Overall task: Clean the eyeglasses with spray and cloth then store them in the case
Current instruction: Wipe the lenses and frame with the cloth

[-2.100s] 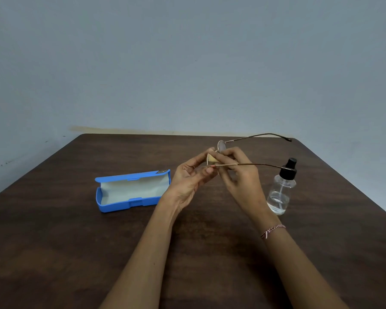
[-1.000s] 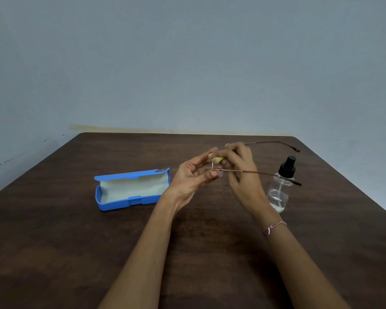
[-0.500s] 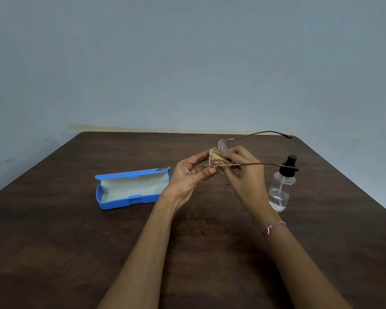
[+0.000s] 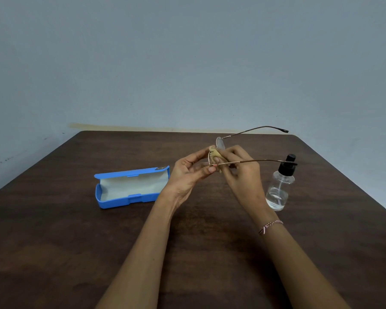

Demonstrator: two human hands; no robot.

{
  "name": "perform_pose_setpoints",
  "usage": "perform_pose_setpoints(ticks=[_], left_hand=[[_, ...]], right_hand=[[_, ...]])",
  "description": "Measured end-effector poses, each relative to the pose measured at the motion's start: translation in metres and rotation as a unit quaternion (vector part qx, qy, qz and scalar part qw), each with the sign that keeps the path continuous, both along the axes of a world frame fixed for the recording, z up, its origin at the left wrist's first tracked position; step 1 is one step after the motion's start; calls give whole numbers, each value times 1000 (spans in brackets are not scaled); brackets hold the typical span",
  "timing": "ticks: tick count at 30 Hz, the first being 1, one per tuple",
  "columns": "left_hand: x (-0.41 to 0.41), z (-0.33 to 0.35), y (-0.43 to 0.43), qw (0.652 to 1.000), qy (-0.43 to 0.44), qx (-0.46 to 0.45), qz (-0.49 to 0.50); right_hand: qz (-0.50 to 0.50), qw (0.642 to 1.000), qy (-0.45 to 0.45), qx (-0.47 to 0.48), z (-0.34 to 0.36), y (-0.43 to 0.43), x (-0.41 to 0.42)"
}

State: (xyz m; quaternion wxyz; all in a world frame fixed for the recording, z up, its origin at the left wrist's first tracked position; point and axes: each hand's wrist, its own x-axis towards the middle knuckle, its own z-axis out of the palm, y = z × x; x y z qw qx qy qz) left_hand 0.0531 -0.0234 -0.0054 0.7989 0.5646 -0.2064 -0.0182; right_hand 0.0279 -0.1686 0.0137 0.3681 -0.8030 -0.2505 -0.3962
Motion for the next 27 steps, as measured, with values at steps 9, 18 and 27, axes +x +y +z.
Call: perform_pose_setpoints(ticks=[9,18,27], left_hand=[[1,2,4,999,-3,-17,27],[-3,3,-1,1000,-11,-7,13],[0,1,2,1000,-1,-11,25]], right_hand=[[-28,999,19,-3,-3,-1,3],[-27,1000,4,-15,-3,-2,3],[1,1000,19,-11,-2,-3,2]])
